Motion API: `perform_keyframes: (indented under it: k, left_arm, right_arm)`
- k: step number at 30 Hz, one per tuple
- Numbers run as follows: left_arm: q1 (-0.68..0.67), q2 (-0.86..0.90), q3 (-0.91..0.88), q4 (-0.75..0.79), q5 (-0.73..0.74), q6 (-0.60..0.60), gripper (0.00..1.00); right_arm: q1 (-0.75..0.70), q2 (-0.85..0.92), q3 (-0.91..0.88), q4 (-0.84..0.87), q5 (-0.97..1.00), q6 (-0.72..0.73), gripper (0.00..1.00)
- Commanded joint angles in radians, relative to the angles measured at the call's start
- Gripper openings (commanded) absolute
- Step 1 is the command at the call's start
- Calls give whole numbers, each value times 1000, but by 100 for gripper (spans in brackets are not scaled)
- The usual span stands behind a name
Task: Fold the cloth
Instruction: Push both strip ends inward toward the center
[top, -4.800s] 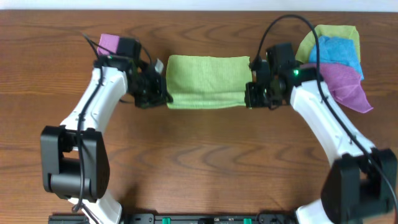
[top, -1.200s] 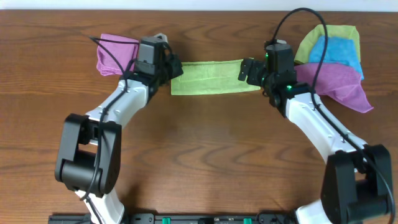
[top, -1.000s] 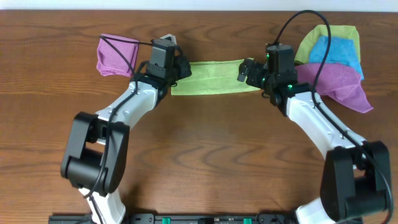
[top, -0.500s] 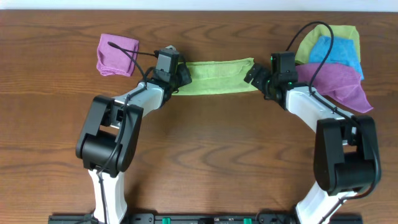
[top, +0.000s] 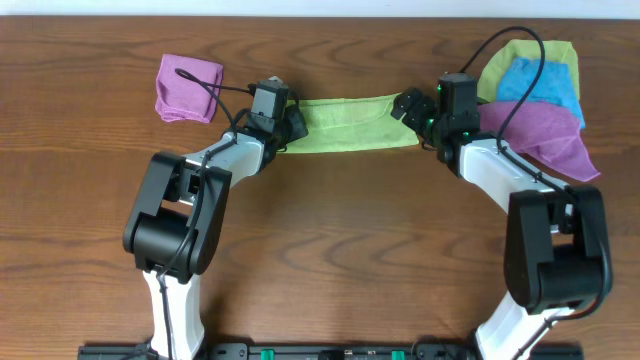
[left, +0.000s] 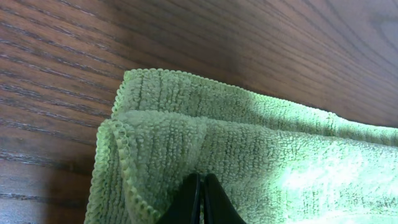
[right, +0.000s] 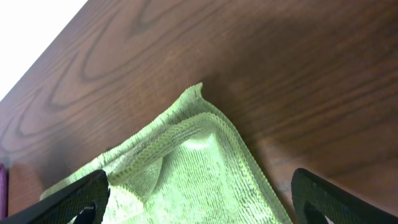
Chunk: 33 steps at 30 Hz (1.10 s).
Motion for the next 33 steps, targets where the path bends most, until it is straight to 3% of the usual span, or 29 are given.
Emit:
perform_keyframes:
  k: [1, 12, 17, 22, 33]
  left_arm:
    - [3, 18, 14, -9, -26, -7, 6]
    - [3, 18, 14, -44, -26, -7, 6]
    - [3, 18, 14, -51, -26, -7, 6]
    - [3, 18, 14, -51, -26, -7, 6]
    - [3, 18, 14, -54, -25, -7, 6]
  right_arm:
    - [2, 38, 9, 26, 17, 9, 93]
    - [3, 98, 10, 183, -134, 35, 96]
    - [3, 98, 14, 242, -164, 35, 93]
    - [0, 98, 14, 175, -123, 35, 88]
    - [-1, 98, 14, 61, -51, -76, 88]
